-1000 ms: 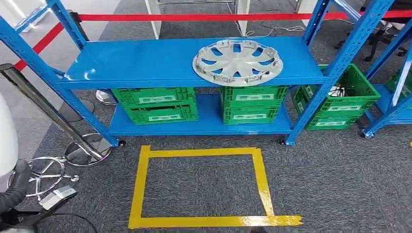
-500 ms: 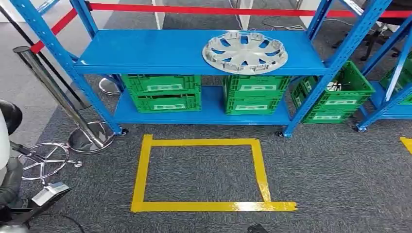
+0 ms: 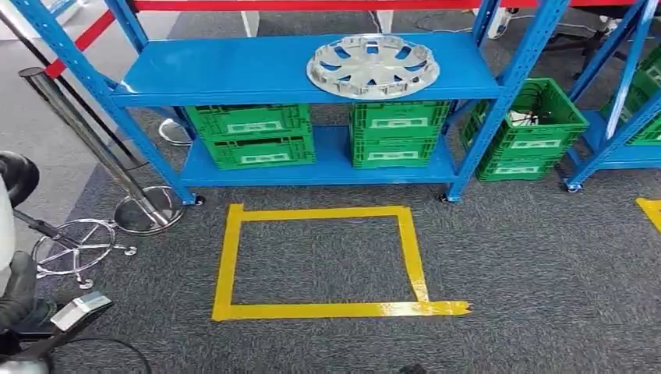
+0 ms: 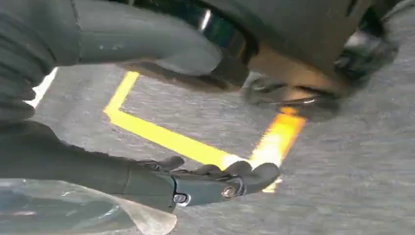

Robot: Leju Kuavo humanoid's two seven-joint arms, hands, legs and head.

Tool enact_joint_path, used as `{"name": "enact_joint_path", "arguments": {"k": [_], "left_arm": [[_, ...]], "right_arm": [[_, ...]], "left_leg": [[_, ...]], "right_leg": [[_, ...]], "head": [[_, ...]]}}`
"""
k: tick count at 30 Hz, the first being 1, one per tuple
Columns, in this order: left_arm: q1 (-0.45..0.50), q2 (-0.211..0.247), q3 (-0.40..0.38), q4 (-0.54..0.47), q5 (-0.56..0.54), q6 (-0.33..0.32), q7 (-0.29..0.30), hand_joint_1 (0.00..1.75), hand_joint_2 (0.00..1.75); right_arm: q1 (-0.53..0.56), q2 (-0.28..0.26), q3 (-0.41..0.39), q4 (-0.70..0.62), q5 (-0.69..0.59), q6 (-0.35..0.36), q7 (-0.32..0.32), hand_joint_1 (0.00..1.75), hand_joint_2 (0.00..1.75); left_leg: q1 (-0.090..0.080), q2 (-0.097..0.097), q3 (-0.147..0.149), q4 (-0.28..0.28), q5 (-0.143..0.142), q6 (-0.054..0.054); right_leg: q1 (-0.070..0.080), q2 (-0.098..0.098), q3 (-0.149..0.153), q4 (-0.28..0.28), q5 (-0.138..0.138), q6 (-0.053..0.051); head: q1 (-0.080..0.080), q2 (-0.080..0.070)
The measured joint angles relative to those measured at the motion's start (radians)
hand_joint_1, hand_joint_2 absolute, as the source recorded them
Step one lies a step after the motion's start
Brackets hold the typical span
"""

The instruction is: Take the parts from the cabinet and place them on the table.

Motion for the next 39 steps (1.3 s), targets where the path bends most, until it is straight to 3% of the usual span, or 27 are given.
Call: {"name": "enact_joint_path", "arguments": {"k": [2, 4, 5, 6, 8, 10, 11, 12, 14, 15, 16, 17, 19, 20, 21, 22, 25, 26, 27, 29, 30, 31, 32, 34, 35, 37, 39], "left_arm": [[-0.036, 0.003, -0.019, 0.031, -0.015, 0.0, 0.012, 1.75, 1.75], [-0.068, 0.004, -0.039, 0.056, -0.027, 0.0, 0.018, 1.75, 1.75], [-0.08, 0.006, -0.045, 0.062, -0.03, 0.0, 0.018, 1.75, 1.75], [-0.088, 0.006, -0.052, 0.067, -0.032, 0.0, 0.018, 1.75, 1.75], [-0.097, 0.01, -0.06, 0.076, -0.032, 0.0, 0.018, 1.75, 1.75], [-0.099, 0.01, -0.067, 0.083, -0.025, 0.0, 0.018, 1.75, 1.75], [-0.103, 0.01, -0.069, 0.087, -0.022, 0.0, 0.019, 1.75, 1.75], [-0.106, 0.01, -0.071, 0.088, -0.021, 0.0, 0.021, 1.75, 1.75], [-0.105, 0.012, -0.073, 0.09, -0.016, 0.0, 0.03, 1.75, 1.75], [-0.102, 0.014, -0.073, 0.09, -0.013, 0.0, 0.031, 1.75, 1.75], [-0.098, 0.016, -0.072, 0.09, -0.01, 0.0, 0.03, 1.75, 1.75], [-0.09, 0.018, -0.072, 0.09, -0.006, 0.0, 0.03, 1.75, 1.75], [-0.079, 0.019, -0.071, 0.09, -0.003, 0.0, 0.03, 1.75, 1.75], [-0.078, 0.02, -0.069, 0.09, -0.003, 0.0, 0.03, 1.75, 1.75], [-0.076, 0.022, -0.068, 0.087, -0.002, 0.0, 0.029, 1.75, 1.75], [-0.073, 0.026, -0.068, 0.085, 0.001, 0.0, 0.026, 1.75, 1.75], [-0.059, 0.027, -0.066, 0.083, 0.007, 0.001, 0.015, 1.75, 1.75], [-0.054, 0.027, -0.066, 0.083, 0.007, 0.001, 0.013, 1.75, 1.75], [-0.05, 0.029, -0.066, 0.083, 0.007, 0.001, 0.012, 1.75, 1.75], [-0.049, 0.03, -0.066, 0.083, 0.007, 0.001, 0.012, 1.75, 1.75], [-0.049, 0.03, -0.066, 0.083, 0.007, 0.001, 0.012, 1.75, 1.75], [-0.048, 0.03, -0.066, 0.083, 0.007, 0.001, 0.012, 1.75, 1.75], [-0.048, 0.031, -0.066, 0.083, 0.007, 0.001, 0.014, 1.75, 1.75], [-0.049, 0.034, -0.066, 0.083, 0.007, 0.001, 0.024, 1.75, 1.75], [-0.05, 0.035, -0.066, 0.083, 0.007, 0.0, 0.03, 1.75, 1.75], [-0.052, 0.037, -0.066, 0.082, 0.007, 0.001, 0.031, 1.75, 1.75], [-0.05, 0.039, -0.067, 0.082, 0.011, 0.001, 0.03, 1.75, 1.75]], "right_arm": [[-0.026, -0.001, -0.001, 0.0, -0.003, 0.026, 0.115, 0.0, 1.75], [-0.042, -0.002, -0.003, -0.001, -0.007, 0.045, 0.181, 0.0, 1.75], [-0.037, -0.002, -0.003, -0.001, -0.005, 0.048, 0.201, 0.0, 1.75], [-0.031, -0.004, -0.004, -0.002, -0.005, 0.048, 0.206, 0.0, 1.75], [-0.017, -0.009, -0.004, -0.002, -0.003, 0.048, 0.205, 0.0, 1.75], [-0.005, -0.013, -0.004, -0.002, 0.0, 0.046, 0.192, 0.0, 1.75], [-0.003, -0.014, -0.004, -0.002, 0.001, 0.045, 0.18, 0.0, 1.75], [0.0, -0.015, -0.004, -0.002, 0.001, 0.045, 0.162, 0.0, 1.75], [0.004, -0.016, -0.004, -0.003, -0.003, 0.038, 0.095, 0.0, 1.75], [0.007, -0.017, -0.004, -0.004, -0.008, 0.037, 0.053, 0.0, 1.75], [0.01, -0.018, -0.005, -0.004, -0.017, 0.038, -0.003, 0.0, 1.75], [0.011, -0.019, -0.006, -0.005, -0.024, 0.039, -0.049, 0.0, 1.75], [0.008, -0.019, -0.01, -0.005, -0.031, 0.045, -0.105, 0.0, 1.75], [0.006, -0.018, -0.01, -0.005, -0.033, 0.046, -0.11, 0.0, 1.75], [0.002, -0.014, -0.01, -0.004, -0.035, 0.048, -0.117, 0.0, 1.75], [0.003, -0.013, -0.011, -0.004, -0.036, 0.048, -0.128, 0.0, 1.75], [0.009, -0.009, -0.012, -0.004, -0.039, 0.048, -0.141, 0.0, 1.75], [0.011, -0.007, -0.013, -0.003, -0.04, 0.048, -0.14, 0.0, 1.75], [0.01, -0.007, -0.015, -0.003, -0.041, 0.048, -0.14, 0.0, 1.75], [0.009, -0.007, -0.018, -0.003, -0.042, 0.048, -0.14, 0.0, 1.75], [0.009, -0.006, -0.018, -0.003, -0.042, 0.051, -0.14, 0.0, 1.75], [0.009, -0.006, -0.019, -0.003, -0.042, 0.053, -0.14, 0.0, 1.75], [0.009, -0.006, -0.019, -0.003, -0.042, 0.057, -0.14, 0.0, 1.75], [0.004, -0.003, -0.019, -0.003, -0.039, 0.062, -0.141, 0.0, 1.75], [0.001, 0.0, -0.019, -0.003, -0.036, 0.062, -0.142, 0.0, 1.75], [-0.001, 0.005, -0.019, -0.003, -0.032, 0.061, -0.149, 0.0, 1.75], [-0.001, 0.009, -0.019, -0.003, -0.029, 0.061, -0.156, 0.0, 1.75]], "left_leg": [[0.001, 0.0, 0.033, 0.002, 0.043, 0.002], [0.0, -0.001, 0.136, -0.142, 0.108, 0.013], [-0.003, -0.004, 0.189, -0.229, 0.1, 0.024], [-0.005, -0.004, 0.218, -0.274, 0.083, 0.029], [-0.01, -0.004, 0.213, -0.291, 0.087, 0.032], [-0.004, -0.001, 0.204, -0.315, 0.102, 0.046], [0.0, 0.006, 0.202, -0.318, 0.112, 0.048], [0.001, 0.005, 0.188, -0.321, 0.123, 0.059], [0.0, 0.006, 0.161, -0.319, 0.142, 0.06], [0.0, 0.007, 0.147, -0.317, 0.153, 0.059], [0.001, 0.008, 0.134, -0.315, 0.163, 0.057], [0.002, 0.008, 0.121, -0.312, 0.171, 0.054], [0.007, 0.009, 0.091, -0.299, 0.186, 0.045], [0.007, 0.007, 0.079, -0.289, 0.192, 0.039], [0.002, 0.004, 0.068, -0.281, 0.197, 0.033], [0.001, 0.002, 0.063, -0.275, 0.205, 0.027], [0.002, 0.002, 0.057, -0.281, 0.235, 0.013], [0.006, 0.0, 0.05, -0.275, 0.216, 0.007], [0.007, -0.001, 0.042, -0.244, 0.149, 0.002], [0.007, -0.001, 0.021, -0.109, 0.016, -0.006], [0.007, -0.001, 0.014, -0.029, -0.027, -0.007], [0.007, -0.001, 0.016, 0.025, -0.028, -0.006], [0.007, -0.001, 0.029, 0.039, 0.002, -0.005], [0.007, -0.001, 0.109, -0.043, 0.079, 0.003], [0.006, -0.001, 0.173, -0.13, 0.093, 0.01], [-0.001, -0.003, 0.283, -0.306, 0.037, 0.025], [-0.009, -0.002, 0.275, -0.314, 0.037, 0.029]], "right_leg": [[0.002, -0.001, -0.032, 0.015, 0.013, 0.0], [0.005, 0.0, -0.056, 0.028, 0.024, 0.001], [0.004, -0.001, -0.063, 0.033, 0.027, 0.003], [0.009, -0.002, -0.072, 0.036, 0.032, 0.009], [0.005, -0.002, -0.081, 0.033, 0.053, 0.021], [0.009, 0.006, -0.088, 0.031, 0.064, 0.034], [0.008, 0.009, -0.104, 0.042, 0.035, 0.038], [0.008, 0.01, -0.127, 0.082, -0.019, 0.044], [0.003, 0.01, -0.164, 0.227, -0.123, 0.052], [0.002, 0.01, -0.179, 0.297, -0.148, 0.056], [0.001, 0.01, -0.177, 0.334, -0.138, 0.06], [0.0, 0.01, -0.157, 0.328, -0.103, 0.063], [-0.007, 0.009, -0.066, 0.214, -0.018, 0.068], [-0.013, 0.01, -0.002, 0.125, -0.014, 0.073], [-0.011, 0.012, 0.053, 0.044, -0.053, 0.078], [-0.009, 0.018, 0.071, 0.01, -0.069, 0.059], [-0.006, 0.016, 0.036, 0.021, -0.057, 0.034], [-0.011, 0.008, 0.024, 0.019, -0.045, 0.018], [-0.01, 0.008, 0.012, 0.02, -0.033, 0.004], [-0.007, 0.005, -0.01, 0.021, -0.009, -0.001], [-0.005, 0.003, -0.025, 0.023, 0.006, -0.003], [-0.003, 0.002, -0.044, 0.027, 0.02, -0.003], [-0.002, 0.0, -0.065, 0.032, 0.03, -0.003], [0.001, 0.0, -0.103, 0.044, 0.049, -0.001], [0.002, 0.001, -0.117, 0.049, 0.058, 0.002], [0.006, 0.003, -0.129, 0.053, 0.071, 0.01], [-0.001, 0.0, -0.133, 0.047, 0.093, 0.024]], "head": [[-0.002, 0.0], [-0.002, 0.0], [-0.002, 0.0], [0.0, 0.0], [-0.001, 0.0], [-0.002, 0.0], [-0.002, 0.0], [0.008, 0.0], [0.014, 0.0], [0.013, 0.0], [0.014, 0.0], [0.014, 0.0], [0.014, 0.0], [0.015, 0.0], [0.02, 0.0], [0.019, 0.001], [0.018, 0.0], [0.018, 0.0], [0.013, 0.0], [0.008, 0.0], [0.006, 0.0], [0.006, 0.0], [0.006, 0.0], [0.005, 0.0], [0.005, 0.0], [0.007, 0.0], [0.005, 0.0]]}}
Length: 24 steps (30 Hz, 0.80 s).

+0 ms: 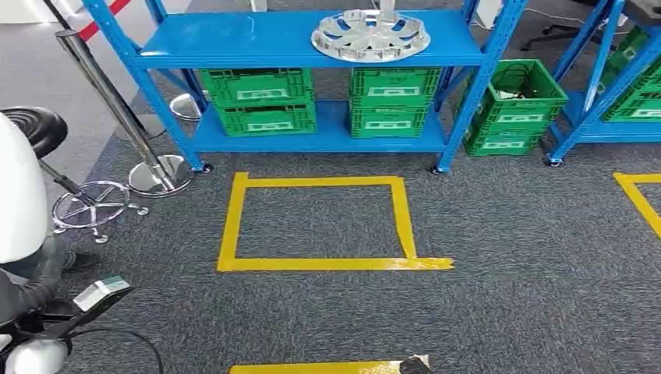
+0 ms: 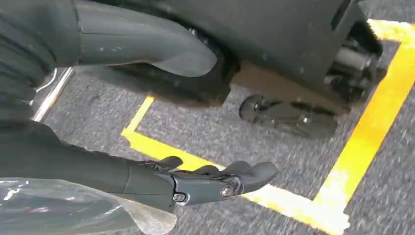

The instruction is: Take the parts from the cabinet and place them on the table.

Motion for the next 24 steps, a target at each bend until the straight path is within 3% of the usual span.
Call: {"name": "enact_joint_path", "arguments": {"k": [1, 2, 3, 4, 6, 7, 8, 9, 11, 12, 13, 14, 16, 17, 18, 19, 21, 22, 23, 24], "left_arm": [[0.002, 0.002, 0.0, 0.0, 0.001, 0.0, 0.001, 1.75, 1.75], [0.003, 0.003, -0.001, 0.0, 0.0, 0.0, 0.008, 1.75, 1.75], [0.002, 0.003, -0.003, 0.0, -0.001, 0.0, 0.013, 1.75, 1.75], [0.003, 0.003, -0.005, 0.0, -0.005, 0.0, 0.019, 1.75, 1.75], [0.007, 0.005, -0.006, 0.0, -0.008, 0.0, 0.021, 1.75, 1.75], [0.009, 0.005, -0.006, 0.0, -0.009, 0.0, 0.021, 1.75, 1.75], [0.012, 0.005, -0.006, 0.0, -0.013, 0.0, 0.021, 1.75, 1.75], [0.015, 0.005, -0.006, 0.0, -0.014, 0.0, 0.021, 1.75, 1.75], [0.019, 0.005, -0.006, -0.001, -0.014, 0.0, 0.02, 1.75, 1.75], [0.018, 0.005, -0.006, -0.002, -0.014, 0.0, 0.019, 1.75, 1.75], [0.018, 0.006, -0.005, -0.003, -0.013, 0.0, 0.018, 1.75, 1.75], [0.019, 0.01, -0.005, -0.005, -0.013, 0.0, 0.018, 1.75, 1.75], [0.021, 0.011, -0.006, -0.005, -0.013, 0.0, 0.018, 1.75, 1.75], [0.023, 0.011, -0.006, -0.005, -0.013, 0.0, 0.018, 1.75, 1.75], [0.026, 0.012, -0.006, -0.005, -0.013, 0.0, 0.018, 1.75, 1.75], [0.026, 0.013, -0.006, -0.005, -0.012, 0.0, 0.019, 1.75, 1.75], [0.027, 0.017, -0.006, -0.006, -0.013, 0.0, 0.02, 1.75, 1.75], [0.029, 0.017, -0.006, -0.006, -0.012, 0.0, 0.02, 1.75, 1.75], [0.031, 0.018, -0.006, -0.006, -0.012, 0.0, 0.02, 1.75, 1.75], [0.034, 0.019, -0.006, -0.006, -0.012, 0.0, 0.021, 1.75, 1.75]], "right_arm": [[0.0, 0.002, 0.0, 0.0, 0.0, 0.0, -0.003, 0.0, 1.75], [0.003, 0.002, 0.0, 0.0, 0.0, -0.001, -0.005, 0.0, 1.75], [0.003, 0.002, 0.0, 0.0, 0.0, -0.002, -0.009, 0.0, 1.75], [0.003, 0.002, 0.0, 0.0, 0.0, -0.002, -0.012, 0.0, 1.75], [-0.001, 0.002, 0.0, 0.0, 0.0, -0.002, -0.016, 0.0, 1.75], [-0.001, 0.002, 0.0, 0.0, 0.001, -0.002, -0.019, 0.0, 1.75], [-0.001, 0.002, 0.0, 0.0, 0.002, -0.002, -0.021, 0.0, 1.75], [0.0, 0.002, 0.0, 0.0, 0.004, -0.002, -0.021, 0.0, 1.75], [0.003, 0.002, 0.0, 0.0, 0.006, -0.002, -0.026, 0.0, 1.75], [0.001, 0.002, 0.0, 0.0, 0.006, -0.001, -0.032, 0.0, 1.75], [-0.001, 0.002, 0.0, 0.0, 0.008, 0.002, -0.038, 0.0, 1.75], [-0.003, 0.002, 0.0, 0.0, 0.009, 0.002, -0.044, 0.0, 1.75], [0.003, 0.002, 0.0, 0.0, 0.009, 0.004, -0.05, 0.0, 1.75], [0.007, 0.002, 0.0, 0.0, 0.009, 0.005, -0.054, 0.0, 1.75], [0.008, 0.003, 0.0, 0.0, 0.01, 0.006, -0.056, 0.0, 1.75], [0.008, 0.003, 0.0, 0.0, 0.012, 0.006, -0.058, 0.0, 1.75], [0.008, 0.003, 0.001, 0.0, 0.017, 0.007, -0.06, 0.0, 1.75], [0.009, 0.003, 0.002, 0.0, 0.021, 0.007, -0.06, 0.0, 1.75], [0.011, 0.003, 0.002, 0.0, 0.023, 0.007, -0.06, 0.0, 1.75], [0.011, 0.003, 0.002, 0.0, 0.025, 0.007, -0.06, 0.0, 1.75]], "left_leg": [[-0.003, 0.0, -0.004, -0.002, 0.01, 0.005], [0.008, 0.004, -0.014, -0.013, 0.029, 0.013], [0.008, 0.007, -0.026, -0.013, 0.039, 0.017], [0.008, 0.008, -0.039, -0.013, 0.049, 0.026], [0.006, 0.009, -0.067, -0.011, 0.071, 0.026], [0.006, 0.009, -0.08, -0.01, 0.081, 0.025], [0.006, 0.009, -0.094, -0.008, 0.09, 0.023], [0.007, 0.009, -0.103, -0.005, 0.097, 0.021], [0.01, 0.009, -0.122, 0.006, 0.105, 0.013], [0.01, 0.009, -0.126, 0.017, 0.107, 0.009], [0.002, 0.009, -0.14, 0.029, 0.108, 0.002], [0.002, 0.009, -0.146, 0.032, 0.114, -0.002], [0.005, 0.009, -0.148, 0.032, 0.123, -0.011], [0.005, 0.009, -0.149, 0.034, 0.125, -0.015], [0.007, 0.006, -0.155, 0.044, 0.109, -0.022], [0.008, 0.006, -0.17, 0.08, 0.071, -0.028], [0.01, 0.005, -0.229, 0.241, -0.023, -0.035], [0.01, 0.005, -0.258, 0.318, -0.054, -0.035], [0.01, 0.005, -0.267, 0.357, -0.062, -0.035], [0.01, 0.005, -0.249, 0.336, -0.042, -0.032]], "right_leg": [[-0.001, -0.001, 0.0, -0.005, 0.01, 0.006], [-0.001, 0.001, -0.009, -0.002, 0.007, 0.011], [-0.002, 0.005, -0.024, 0.018, -0.025, 0.017], [-0.002, 0.006, -0.044, 0.074, -0.079, 0.021], [-0.004, 0.006, -0.09, 0.235, -0.173, 0.029], [-0.005, 0.006, -0.099, 0.288, -0.197, 0.032], [-0.006, 0.006, -0.081, 0.292, -0.196, 0.035], [-0.007, 0.006, -0.043, 0.255, -0.179, 0.035], [-0.009, 0.006, 0.09, 0.069, -0.118, 0.033], [-0.009, 0.006, 0.134, -0.005, -0.124, 0.031], [-0.005, 0.008, 0.144, -0.024, -0.133, 0.025], [-0.007, 0.008, 0.136, -0.017, -0.126, 0.013], [-0.003, 0.008, 0.128, -0.01, -0.121, 0.004], [-0.007, 0.007, 0.126, -0.013, -0.114, -0.005], [-0.009, 0.004, 0.124, -0.014, -0.108, -0.015], [-0.009, 0.004, 0.119, -0.014, -0.103, -0.021], [-0.007, 0.003, 0.104, -0.013, -0.092, -0.026], [-0.005, 0.002, 0.096, -0.011, -0.088, -0.027], [-0.004, 0.002, 0.088, -0.009, -0.084, -0.027], [-0.004, 0.002, 0.083, -0.008, -0.081, -0.027]], "head": [[0.001, 0.0], [-0.001, 0.0], [0.001, 0.0], [0.009, 0.0], [0.011, 0.0], [0.013, 0.0], [0.012, 0.0], [0.013, 0.0], [0.013, 0.0], [0.013, 0.0], [0.016, 0.0], [0.013, 0.0], [0.014, 0.0], [0.013, 0.0], [0.013, 0.0], [0.006, 0.0], [0.001, 0.0], [0.001, 0.0], [0.001, 0.0], [0.001, 0.0]]}}
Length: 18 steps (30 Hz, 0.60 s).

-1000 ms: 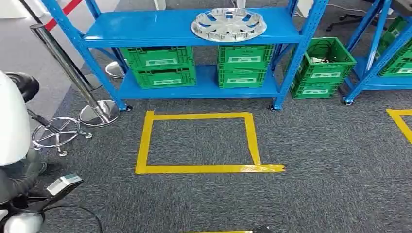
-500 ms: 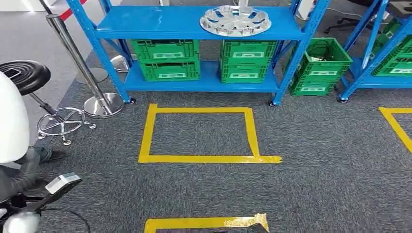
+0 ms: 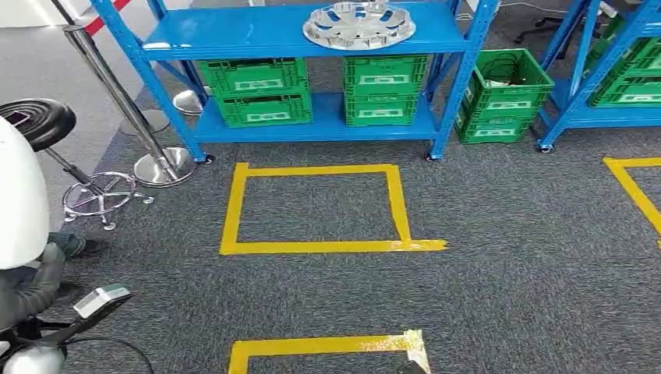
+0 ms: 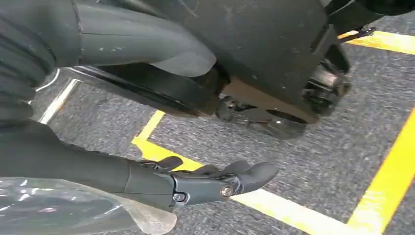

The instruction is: Take the parts from the cabinet and place them on the table.

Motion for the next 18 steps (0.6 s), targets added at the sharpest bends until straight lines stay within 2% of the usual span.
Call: {"name": "enact_joint_path", "arguments": {"k": [1, 3, 4, 7, 8, 9, 10, 11, 12, 13, 14, 15, 16, 17, 18], "left_arm": [[0.001, 0.001, 0.0, 0.0, 0.0, 0.0, 0.001, 1.75, 1.75], [0.0, 0.002, 0.0, -0.003, 0.001, 0.0, 0.003, 1.75, 1.75], [-0.001, 0.002, 0.0, -0.005, 0.001, 0.0, 0.003, 1.75, 1.75], [0.002, 0.003, -0.001, -0.006, 0.001, 0.0, 0.003, 1.75, 1.75], [0.002, 0.002, -0.001, -0.006, 0.001, 0.0, 0.006, 1.75, 1.75], [0.001, 0.002, -0.001, -0.007, 0.001, 0.0, 0.006, 1.75, 1.75], [0.0, 0.002, -0.001, -0.008, 0.001, 0.0, 0.008, 1.75, 1.75], [0.001, 0.002, 0.0, -0.008, 0.001, 0.0, 0.009, 1.75, 1.75], [0.002, 0.002, 0.0, -0.008, 0.001, 0.0, 0.012, 1.75, 1.75], [0.001, 0.002, 0.0, -0.008, 0.001, 0.0, 0.012, 1.75, 1.75], [0.001, 0.002, 0.0, -0.008, 0.001, 0.0, 0.012, 1.75, 1.75], [0.001, 0.002, 0.0, -0.008, 0.001, 0.0, 0.013, 1.75, 1.75], [0.001, 0.002, 0.0, -0.008, 0.001, 0.0, 0.013, 1.75, 1.75], [0.0, 0.002, 0.0, -0.008, 0.001, 0.0, 0.014, 1.75, 1.75], [0.0, 0.002, -0.001, -0.008, 0.001, 0.0, 0.014, 1.75, 1.75]], "right_arm": [[0.0, 0.0, 0.0, 0.0, 0.001, 0.0, 0.0, 0.0, 1.75], [0.0, 0.001, 0.002, 0.0, 0.005, 0.0, 0.0, 0.0, 1.75], [0.0, 0.002, 0.004, 0.0, 0.005, 0.0, 0.0, 0.0, 1.75], [-0.003, 0.002, 0.009, 0.0, 0.008, -0.001, -0.001, 0.0, 1.75], [-0.003, 0.002, 0.01, 0.0, 0.009, -0.001, -0.001, 0.0, 1.75], [-0.002, 0.002, 0.011, 0.0, 0.012, -0.001, 0.0, 0.0, 1.75], [-0.002, 0.002, 0.014, 0.0, 0.015, -0.001, 0.0, 0.0, 1.75], [-0.002, 0.002, 0.018, 0.0, 0.018, -0.001, 0.0, 0.0, 1.75], [-0.003, 0.002, 0.018, 0.0, 0.021, -0.001, 0.0, 0.0, 1.75], [-0.003, 0.002, 0.019, 0.0, 0.024, -0.001, 0.001, 0.0, 1.75], [-0.005, 0.002, 0.023, 0.0, 0.027, -0.001, 0.004, 0.0, 1.75], [-0.007, 0.002, 0.025, 0.0, 0.031, -0.001, 0.011, 0.0, 1.75], [-0.007, 0.002, 0.026, 0.0, 0.033, -0.002, 0.018, 0.0, 1.75], [-0.005, 0.002, 0.027, 0.0, 0.036, -0.002, 0.019, 0.0, 1.75], [-0.002, 0.002, 0.028, 0.0, 0.037, -0.002, 0.022, 0.0, 1.75]], "left_leg": [[0.0, 0.0, 0.038, -0.064, 0.035, 0.004], [-0.002, -0.001, 0.148, -0.259, 0.115, 0.019], [-0.005, -0.001, 0.171, -0.303, 0.098, 0.026], [-0.012, -0.001, 0.159, -0.309, 0.107, 0.034], [-0.009, -0.001, 0.157, -0.317, 0.115, 0.043], [0.0, 0.0, 0.16, -0.329, 0.126, 0.049], [0.0, 0.001, 0.157, -0.332, 0.13, 0.054], [0.0, 0.001, 0.151, -0.332, 0.134, 0.059], [-0.001, -0.002, 0.144, -0.331, 0.138, 0.06], [-0.002, -0.004, 0.137, -0.33, 0.142, 0.06], [-0.003, -0.008, 0.131, -0.329, 0.146, 0.06], [-0.003, -0.014, 0.128, -0.327, 0.148, 0.058], [-0.003, -0.023, 0.126, -0.326, 0.15, 0.057], [-0.003, -0.034, 0.126, -0.324, 0.151, 0.055], [-0.003, -0.045, 0.125, -0.321, 0.152, 0.052]], "right_leg": [[0.002, 0.001, -0.002, 0.0, 0.003, 0.001], [0.003, 0.002, -0.002, 0.0, 0.007, 0.004], [0.006, 0.002, -0.005, 0.0, 0.009, 0.008], [0.004, 0.0, -0.017, 0.0, 0.021, 0.026], [0.006, 0.0, -0.016, -0.004, 0.026, 0.034], [0.005, 0.001, -0.026, 0.002, 0.017, 0.037], [0.006, 0.004, -0.038, 0.028, -0.012, 0.042], [0.005, 0.005, -0.064, 0.088, -0.053, 0.045], [0.003, 0.004, -0.101, 0.179, -0.1, 0.049], [0.003, 0.004, -0.133, 0.256, -0.132, 0.051], [0.003, 0.004, -0.153, 0.31, -0.148, 0.053], [0.003, 0.004, -0.146, 0.307, -0.136, 0.052], [0.003, 0.005, -0.11, 0.256, -0.102, 0.051], [0.003, 0.01, -0.057, 0.165, -0.058, 0.047], [0.003, 0.032, -0.003, 0.07, -0.02, 0.042]], "head": [[0.0, 0.0], [0.0, 0.0], [0.001, 0.0], [0.0, 0.0], [0.0, 0.0], [0.0, 0.0], [0.005, 0.0], [0.01, 0.0], [0.011, 0.0], [0.011, 0.0], [0.011, 0.0], [0.01, 0.0], [0.011, 0.0], [0.011, 0.0], [0.012, 0.0]]}}
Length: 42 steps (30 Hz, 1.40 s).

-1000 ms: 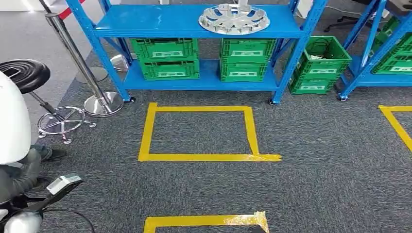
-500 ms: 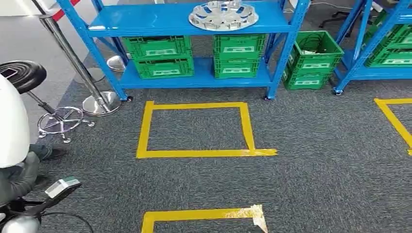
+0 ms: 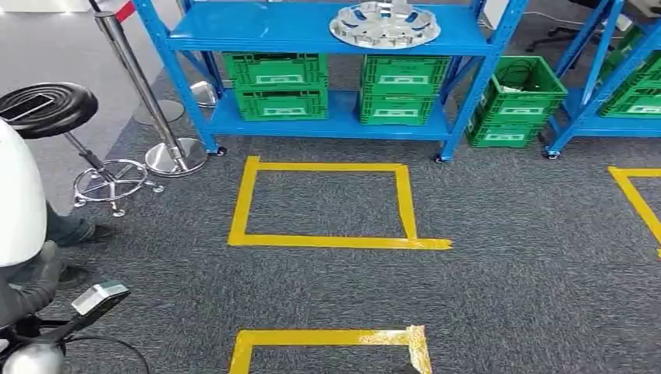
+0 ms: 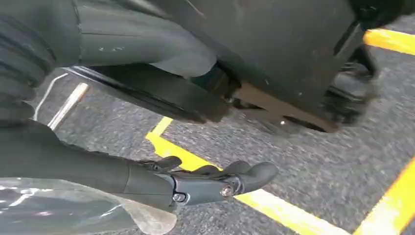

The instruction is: Take the parts from the cabinet and place them on the table.

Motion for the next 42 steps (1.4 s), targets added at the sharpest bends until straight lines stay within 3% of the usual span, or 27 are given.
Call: {"name": "enact_joint_path", "arguments": {"k": [1, 2, 5, 6, 8, 10, 12, 14, 15, 16, 17, 21, 22, 23, 24, 26, 27, 28, 30, 31, 32, 37, 38, 39, 40, 41, 42], "left_arm": [[-0.001, 0.0, 0.0, 0.0, 0.0, 0.0, 0.0, 1.75, 1.75], [-0.006, 0.0, 0.0, 0.0, 0.0, 0.0, 0.002, 1.75, 1.75], [-0.009, 0.005, 0.0, 0.0, -0.002, 0.0, 0.004, 1.75, 1.75], [-0.01, 0.008, -0.001, 0.0, -0.003, 0.0, 0.006, 1.75, 1.75], [-0.017, 0.011, -0.002, 0.0, -0.004, 0.0, 0.011, 1.75, 1.75], [-0.017, 0.012, -0.003, 0.0, -0.004, 0.0, 0.018, 1.75, 1.75], [-0.013, 0.014, -0.003, 0.001, -0.003, 0.0, 0.017, 1.75, 1.75], [-0.012, 0.015, -0.003, 0.001, -0.001, 0.0, 0.016, 1.75, 1.75], [-0.012, 0.016, -0.003, 0.001, -0.002, 0.0, 0.016, 1.75, 1.75], [-0.012, 0.018, -0.003, 0.001, -0.003, 0.0, 0.02, 1.75, 1.75], [-0.013, 0.018, -0.004, 0.001, -0.004, 0.0, 0.021, 1.75, 1.75], [-0.003, 0.024, -0.005, 0.0, -0.006, 0.0, 0.022, 1.75, 1.75], [-0.003, 0.024, -0.006, 0.0, -0.012, 0.0, 0.026, 1.75, 1.75], [-0.008, 0.024, -0.01, 0.0, -0.015, 0.0, 0.031, 1.75, 1.75], [-0.012, 0.024, -0.014, 0.0, -0.018, 0.0, 0.039, 1.75, 1.75], [-0.012, 0.024, -0.018, 0.0, -0.023, 0.0, 0.04, 1.75, 1.75], [-0.011, 0.024, -0.018, 0.001, -0.023, 0.0, 0.04, 1.75, 1.75], [-0.011, 0.024, -0.018, 0.001, -0.024, 0.0, 0.04, 1.75, 1.75], [-0.011, 0.024, -0.019, 0.001, -0.024, 0.0, 0.04, 1.75, 1.75], [-0.012, 0.024, -0.021, 0.001, -0.024, 0.0, 0.04, 1.75, 1.75], [-0.012, 0.023, -0.021, 0.001, -0.024, 0.0, 0.04, 1.75, 1.75], [-0.014, 0.024, -0.021, 0.001, -0.024, 0.0, 0.04, 1.75, 1.75], [-0.018, 0.024, -0.023, 0.001, -0.023, 0.0, 0.041, 1.75, 1.75], [-0.021, 0.027, -0.032, 0.001, -0.032, 0.0, 0.065, 1.75, 1.75], [-0.031, 0.036, -0.047, 0.001, -0.041, 0.0, 0.084, 1.75, 1.75], [-0.042, 0.04, -0.053, 0.002, -0.044, 0.0, 0.09, 1.75, 1.75], [-0.049, 0.041, -0.061, 0.002, -0.046, 0.0, 0.094, 1.75, 1.75]], "right_arm": [[0.0, 0.0, 0.003, 0.0, 0.0, 0.0, 0.001, 0.0, 1.75], [0.001, 0.0, 0.005, 0.0, 0.0, 0.001, 0.003, 0.0, 1.75], [0.001, 0.0, 0.006, 0.0, 0.0, -0.002, 0.014, 0.0, 1.75], [0.0, 0.002, 0.006, 0.0, 0.0, -0.003, 0.016, 0.0, 1.75], [-0.001, 0.002, 0.008, 0.0, -0.001, -0.005, 0.019, 0.0, 1.75], [0.002, 0.002, 0.011, 0.0, -0.001, -0.005, 0.02, 0.0, 1.75], [0.003, 0.002, 0.012, 0.0, 0.0, -0.005, 0.018, 0.0, 1.75], [0.003, 0.002, 0.014, 0.0, 0.003, -0.008, 0.008, 0.0, 1.75], [0.003, 0.002, 0.016, 0.0, 0.004, -0.01, 0.0, 0.0, 1.75], [0.003, 0.002, 0.019, 0.0, 0.007, -0.014, -0.006, 0.0, 1.75], [0.004, 0.002, 0.021, 0.0, 0.01, -0.019, -0.011, 0.0, 1.75], [0.003, 0.003, 0.026, 0.0, 0.019, -0.03, -0.018, 0.0, 1.75], [0.003, 0.002, 0.031, 0.0, 0.022, -0.034, -0.015, 0.0, 1.75], [0.003, 0.003, 0.034, 0.0, 0.024, -0.037, -0.011, 0.0, 1.75], [0.003, 0.003, 0.037, 0.0, 0.025, -0.039, -0.008, 0.0, 1.75], [0.003, 0.003, 0.038, 0.0, 0.023, -0.04, -0.007, 0.0, 1.75], [0.001, 0.003, 0.039, 0.0, 0.024, -0.04, -0.006, 0.0, 1.75], [-0.001, 0.003, 0.039, 0.0, 0.024, -0.04, -0.005, 0.0, 1.75], [0.002, 0.002, 0.04, 0.0, 0.025, -0.041, 0.001, 0.0, 1.75], [0.005, 0.002, 0.04, 0.0, 0.027, -0.041, 0.001, 0.0, 1.75], [0.006, 0.002, 0.04, 0.0, 0.027, -0.041, 0.002, 0.0, 1.75], [0.009, 0.002, 0.04, 0.001, 0.027, -0.041, 0.002, 0.0, 1.75], [0.009, 0.003, 0.04, 0.001, 0.027, -0.04, 0.002, 0.0, 1.75], [0.003, 0.003, 0.04, 0.001, 0.024, -0.039, 0.021, 0.0, 1.75], [0.002, 0.005, 0.042, 0.001, 0.025, -0.039, 0.035, 0.0, 1.75], [0.003, 0.005, 0.043, 0.002, 0.025, -0.039, 0.037, 0.0, 1.75], [0.005, 0.005, 0.044, 0.002, 0.024, -0.039, 0.039, 0.0, 1.75]], "left_leg": [[0.002, -0.007, -0.003, 0.002, 0.001, -0.002], [-0.006, -0.016, -0.012, 0.012, 0.002, -0.008], [0.003, -0.049, -0.029, 0.008, 0.02, -0.032], [0.002, -0.051, -0.034, 0.012, 0.017, -0.035], [0.003, 0.006, -0.062, 0.082, -0.039, -0.048], [0.008, 0.023, -0.133, 0.252, -0.122, -0.06], [0.011, 0.026, -0.163, 0.335, -0.145, -0.064], [0.012, 0.031, -0.108, 0.246, -0.085, -0.063], [0.011, 0.046, -0.052, 0.143, -0.037, -0.059], [0.008, 0.084, 0.0, 0.048, -0.003, -0.053], [-0.005, 0.118, 0.014, 0.017, -0.025, -0.048], [-0.007, 0.079, 0.0, 0.008, -0.016, -0.016], [0.001, 0.071, 0.004, 0.0, -0.01, -0.007], [0.001, 0.061, 0.002, 0.0, -0.007, -0.001], [0.001, 0.05, -0.002, 0.0, -0.005, 0.004], [-0.001, 0.028, -0.008, 0.0, -0.002, 0.008], [-0.003, 0.015, -0.009, 0.001, -0.001, 0.009], [-0.003, 0.002, -0.008, 0.002, -0.001, 0.009], [-0.003, -0.029, -0.006, 0.003, 0.0, 0.007], [-0.003, -0.042, -0.006, 0.004, 0.0, 0.006], [-0.001, -0.052, -0.008, 0.005, 0.001, 0.002], [-0.009, -0.06, -0.015, 0.013, 0.0, -0.004], [-0.004, -0.067, -0.021, 0.018, 0.002, -0.006], [0.003, -0.1, -0.036, 0.013, 0.013, -0.027], [-0.004, -0.033, -0.048, 0.044, -0.012, -0.037], [-0.002, 0.002, -0.074, 0.101, -0.046, -0.045], [0.001, 0.018, -0.11, 0.18, -0.084, -0.051]], "right_leg": [[-0.002, 0.043, 0.032, -0.065, 0.0, -0.006], [-0.008, 0.056, 0.042, -0.09, -0.007, -0.007], [0.0, 0.026, 0.041, -0.079, -0.001, -0.017], [-0.009, 0.012, 0.042, -0.088, 0.007, -0.026], [-0.009, -0.011, 0.04, -0.089, 0.01, -0.035], [-0.007, -0.038, 0.035, -0.089, 0.01, -0.036], [-0.007, -0.063, 0.031, -0.087, 0.01, -0.036], [-0.007, -0.088, 0.032, -0.086, 0.01, -0.036], [-0.007, -0.1, 0.034, -0.086, 0.009, -0.034], [-0.006, -0.109, 0.037, -0.086, 0.007, -0.031], [0.001, -0.118, 0.036, -0.086, 0.005, -0.027], [0.004, -0.16, 0.039, -0.086, 0.004, -0.006], [-0.001, -0.135, 0.029, -0.078, -0.01, 0.002], [-0.001, -0.079, 0.015, -0.041, -0.038, 0.004], [-0.003, -0.05, -0.017, 0.027, -0.075, 0.004], [-0.002, -0.03, -0.095, 0.19, -0.14, 0.006], [-0.002, -0.029, -0.119, 0.234, -0.145, 0.005], [-0.002, -0.028, -0.115, 0.224, -0.123, 0.003], [-0.002, -0.018, -0.053, 0.088, -0.033, -0.003], [-0.003, 0.004, -0.013, -0.002, 0.011, -0.007], [-0.007, 0.051, 0.007, -0.052, 0.016, -0.01], [-0.013, 0.072, 0.012, -0.068, 0.011, -0.008], [-0.014, 0.066, 0.019, -0.084, 0.003, -0.006], [-0.006, 0.039, 0.023, -0.074, 0.006, -0.015], [-0.015, 0.011, 0.028, -0.083, 0.011, -0.025], [-0.013, -0.005, 0.03, -0.083, 0.009, -0.03], [-0.012, -0.021, 0.03, -0.083, 0.008, -0.032]], "head": [[0.0, 0.0], [-0.002, 0.0], [-0.002, 0.0], [0.0, 0.0], [-0.015, 0.0], [-0.017, 0.0], [-0.017, 0.0], [-0.018, 0.0], [-0.018, 0.0], [-0.018, 0.0], [-0.018, 0.0], [-0.019, 0.0], [-0.018, 0.0], [-0.013, 0.0], [-0.008, 0.0], [-0.006, 0.0], [-0.005, 0.0], [-0.006, 0.0], [-0.005, 0.0], [-0.005, 0.0], [-0.004, 0.0], [-0.006, 0.0], [-0.006, 0.0], [-0.004, 0.0], [-0.014, 0.0], [-0.021, 0.0], [-0.022, 0.0]]}}
